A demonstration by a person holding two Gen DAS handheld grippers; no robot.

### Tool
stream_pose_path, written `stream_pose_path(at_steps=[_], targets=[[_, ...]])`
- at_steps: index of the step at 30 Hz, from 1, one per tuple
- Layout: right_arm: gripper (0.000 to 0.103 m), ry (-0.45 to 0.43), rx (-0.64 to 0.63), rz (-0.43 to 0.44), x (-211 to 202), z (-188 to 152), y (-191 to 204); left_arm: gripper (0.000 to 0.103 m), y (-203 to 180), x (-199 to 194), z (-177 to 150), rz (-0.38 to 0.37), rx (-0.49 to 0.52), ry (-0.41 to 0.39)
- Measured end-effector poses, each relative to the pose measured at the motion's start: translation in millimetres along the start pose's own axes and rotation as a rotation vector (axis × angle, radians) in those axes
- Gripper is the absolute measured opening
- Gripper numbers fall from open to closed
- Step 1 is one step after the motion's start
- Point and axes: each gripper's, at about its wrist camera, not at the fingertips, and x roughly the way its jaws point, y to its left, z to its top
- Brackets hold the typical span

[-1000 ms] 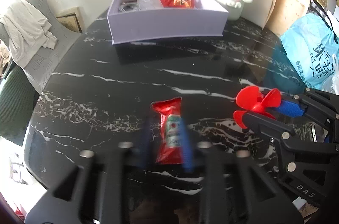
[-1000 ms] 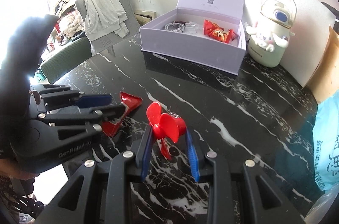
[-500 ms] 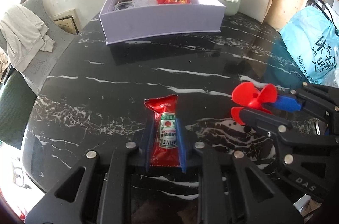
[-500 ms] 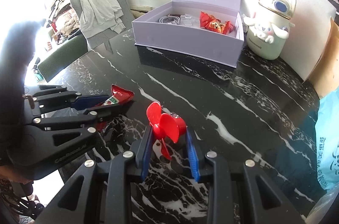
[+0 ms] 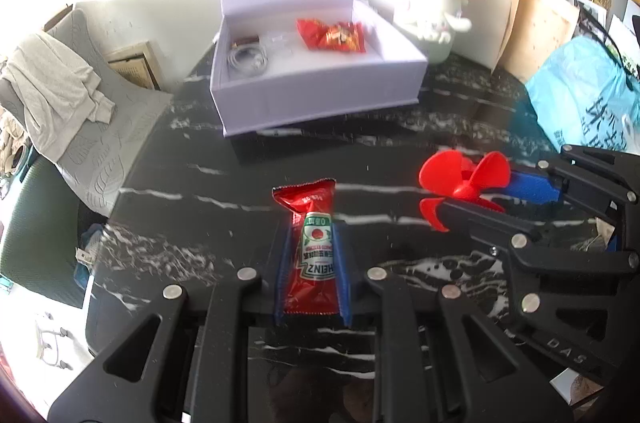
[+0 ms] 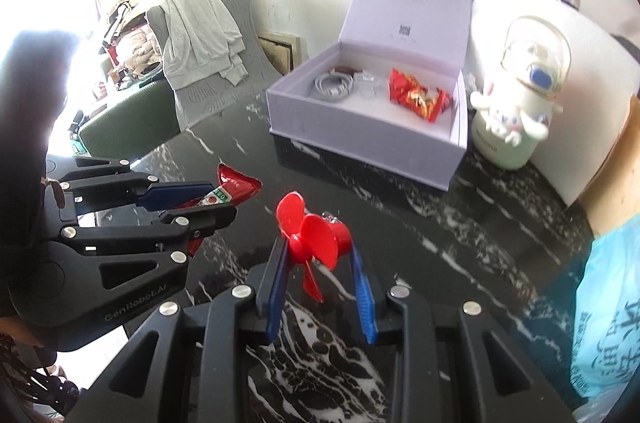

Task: Organize objects
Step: 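Carry the ketchup sachet in the left tool while the right tool carries the fan toward the box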

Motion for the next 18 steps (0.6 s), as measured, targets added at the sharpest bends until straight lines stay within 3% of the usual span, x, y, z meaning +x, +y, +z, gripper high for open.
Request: stream_pose_path(at_steps=[18], targets=[[0.030, -0.068, -0.028, -0.026, -20, 42, -11, 0.019, 16, -17, 51, 0.022, 0.018, -0.063]])
